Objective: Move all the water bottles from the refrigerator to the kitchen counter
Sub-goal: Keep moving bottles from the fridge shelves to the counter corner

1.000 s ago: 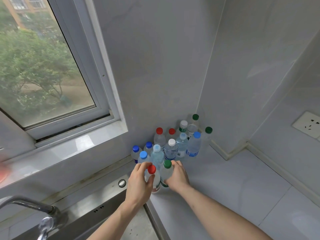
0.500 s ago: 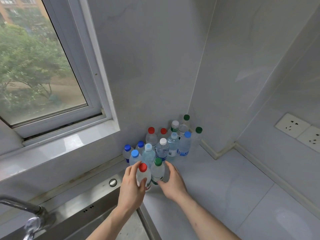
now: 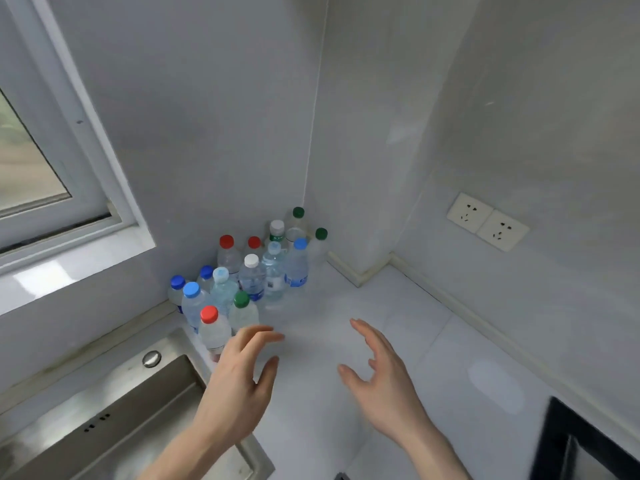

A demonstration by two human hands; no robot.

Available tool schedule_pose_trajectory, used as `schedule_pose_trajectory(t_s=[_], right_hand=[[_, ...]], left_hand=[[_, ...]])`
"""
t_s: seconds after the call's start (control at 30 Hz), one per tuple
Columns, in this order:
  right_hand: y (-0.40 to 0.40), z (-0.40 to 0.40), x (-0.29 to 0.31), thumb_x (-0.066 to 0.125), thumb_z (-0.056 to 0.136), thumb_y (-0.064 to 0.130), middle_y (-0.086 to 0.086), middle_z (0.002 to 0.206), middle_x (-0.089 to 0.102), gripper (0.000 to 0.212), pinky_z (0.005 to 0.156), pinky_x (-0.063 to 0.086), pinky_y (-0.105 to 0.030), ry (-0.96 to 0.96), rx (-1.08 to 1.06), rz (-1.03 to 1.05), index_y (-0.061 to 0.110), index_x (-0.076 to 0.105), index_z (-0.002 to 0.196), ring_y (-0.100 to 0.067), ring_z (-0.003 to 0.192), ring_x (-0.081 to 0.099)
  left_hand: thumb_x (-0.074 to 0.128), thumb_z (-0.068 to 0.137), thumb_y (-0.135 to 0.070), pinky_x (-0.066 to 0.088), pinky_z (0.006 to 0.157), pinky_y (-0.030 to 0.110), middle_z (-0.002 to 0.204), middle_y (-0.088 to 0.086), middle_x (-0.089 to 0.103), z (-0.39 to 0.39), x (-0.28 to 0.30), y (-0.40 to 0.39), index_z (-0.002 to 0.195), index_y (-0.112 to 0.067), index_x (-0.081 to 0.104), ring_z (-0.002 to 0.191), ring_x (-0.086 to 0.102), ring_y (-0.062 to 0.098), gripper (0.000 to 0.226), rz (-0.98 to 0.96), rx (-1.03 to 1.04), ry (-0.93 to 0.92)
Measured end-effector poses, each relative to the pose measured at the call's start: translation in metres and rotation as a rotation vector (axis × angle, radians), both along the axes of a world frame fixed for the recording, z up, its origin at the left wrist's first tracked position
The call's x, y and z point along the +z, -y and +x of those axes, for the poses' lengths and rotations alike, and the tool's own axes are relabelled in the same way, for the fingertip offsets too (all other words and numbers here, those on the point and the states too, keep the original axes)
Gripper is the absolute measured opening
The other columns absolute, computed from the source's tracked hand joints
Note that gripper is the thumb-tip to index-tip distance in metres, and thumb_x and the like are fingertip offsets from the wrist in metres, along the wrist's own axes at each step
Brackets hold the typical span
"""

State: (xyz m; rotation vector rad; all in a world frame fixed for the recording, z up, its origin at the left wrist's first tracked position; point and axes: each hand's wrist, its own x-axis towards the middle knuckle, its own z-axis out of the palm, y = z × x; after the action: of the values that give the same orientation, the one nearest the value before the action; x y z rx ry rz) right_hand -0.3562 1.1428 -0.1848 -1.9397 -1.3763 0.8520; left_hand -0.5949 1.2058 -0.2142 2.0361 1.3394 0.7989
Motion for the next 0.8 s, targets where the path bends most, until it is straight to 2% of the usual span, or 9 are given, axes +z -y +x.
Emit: schedule_pose_trajectory(t_s=[0.23, 0.4, 0.5, 0.6, 0.63, 0.73, 0.8], right_hand=[[0.106, 0.066, 0.041, 0.067, 0.098, 0.031, 0.043, 0.157, 0.024, 0.069, 0.125, 0.03, -0.027, 0.031, -0.271, 0.104, 0.053, 0.032, 0.154, 0.013, 0.147, 0.028], [0.215, 0.099, 0.061, 0.068, 0.098, 0.032, 0.041, 0.16, 0.022, 0.07, 0.125, 0.03, -0.029, 0.081, -0.491, 0.161, 0.053, 0.032, 0.155, 0.015, 0.147, 0.024], [0.291, 0.111, 0.072, 0.07, 0.097, 0.031, 0.037, 0.161, 0.026, 0.07, 0.125, 0.029, -0.026, 0.105, -0.605, 0.183, 0.052, 0.034, 0.154, 0.014, 0.148, 0.023], [0.369, 0.116, 0.081, 0.07, 0.097, 0.03, 0.035, 0.161, 0.028, 0.069, 0.117, 0.028, -0.01, 0.141, -0.711, 0.198, 0.05, 0.036, 0.154, 0.015, 0.148, 0.023], [0.399, 0.116, 0.085, 0.07, 0.097, 0.03, 0.037, 0.16, 0.027, 0.069, 0.116, 0.029, -0.009, 0.143, -0.749, 0.197, 0.05, 0.036, 0.154, 0.015, 0.148, 0.023], [0.472, 0.113, 0.092, 0.069, 0.097, 0.031, 0.041, 0.159, 0.025, 0.069, 0.124, 0.029, -0.024, 0.157, -0.825, 0.207, 0.057, 0.035, 0.151, 0.016, 0.146, 0.025], [0.513, 0.11, 0.098, 0.07, 0.097, 0.032, 0.042, 0.159, 0.022, 0.069, 0.119, 0.033, -0.02, 0.172, -0.869, 0.216, 0.061, 0.034, 0.149, 0.018, 0.143, 0.027]], left_hand=[[0.057, 0.102, -0.027, 0.036, 0.102, 0.019, 0.138, -0.031, 0.041, 0.122, 0.052, 0.024, 0.126, -0.046, 0.055, 0.128, 0.04, -0.005, 0.031, 0.095, -0.361, -0.002], [0.059, 0.101, -0.025, 0.04, 0.102, 0.024, 0.139, -0.027, 0.043, 0.193, 0.076, 0.088, 0.126, -0.042, 0.059, 0.129, 0.044, 0.002, 0.031, 0.134, -0.592, 0.03], [0.06, 0.1, -0.026, 0.047, 0.097, 0.029, 0.14, -0.03, 0.041, 0.225, 0.086, 0.141, 0.124, -0.045, 0.059, 0.131, 0.043, 0.003, 0.031, 0.15, -0.731, 0.031], [0.061, 0.099, -0.026, 0.048, 0.097, 0.03, 0.139, -0.032, 0.041, 0.252, 0.097, 0.2, 0.124, -0.046, 0.059, 0.131, 0.039, -0.002, 0.032, 0.178, -0.861, 0.039], [0.061, 0.099, -0.026, 0.047, 0.097, 0.028, 0.139, -0.034, 0.04, 0.262, 0.102, 0.226, 0.125, -0.047, 0.059, 0.13, 0.037, -0.005, 0.032, 0.189, -0.912, 0.047], [0.061, 0.099, -0.028, 0.036, 0.101, 0.018, 0.138, -0.035, 0.04, 0.28, 0.117, 0.293, 0.125, -0.046, 0.06, 0.13, 0.035, -0.01, 0.032, 0.218, -1.032, 0.073], [0.062, 0.098, -0.027, 0.033, 0.104, 0.015, 0.139, -0.034, 0.041, 0.291, 0.126, 0.335, 0.125, -0.045, 0.061, 0.131, 0.037, -0.009, 0.032, 0.236, -1.101, 0.099]])
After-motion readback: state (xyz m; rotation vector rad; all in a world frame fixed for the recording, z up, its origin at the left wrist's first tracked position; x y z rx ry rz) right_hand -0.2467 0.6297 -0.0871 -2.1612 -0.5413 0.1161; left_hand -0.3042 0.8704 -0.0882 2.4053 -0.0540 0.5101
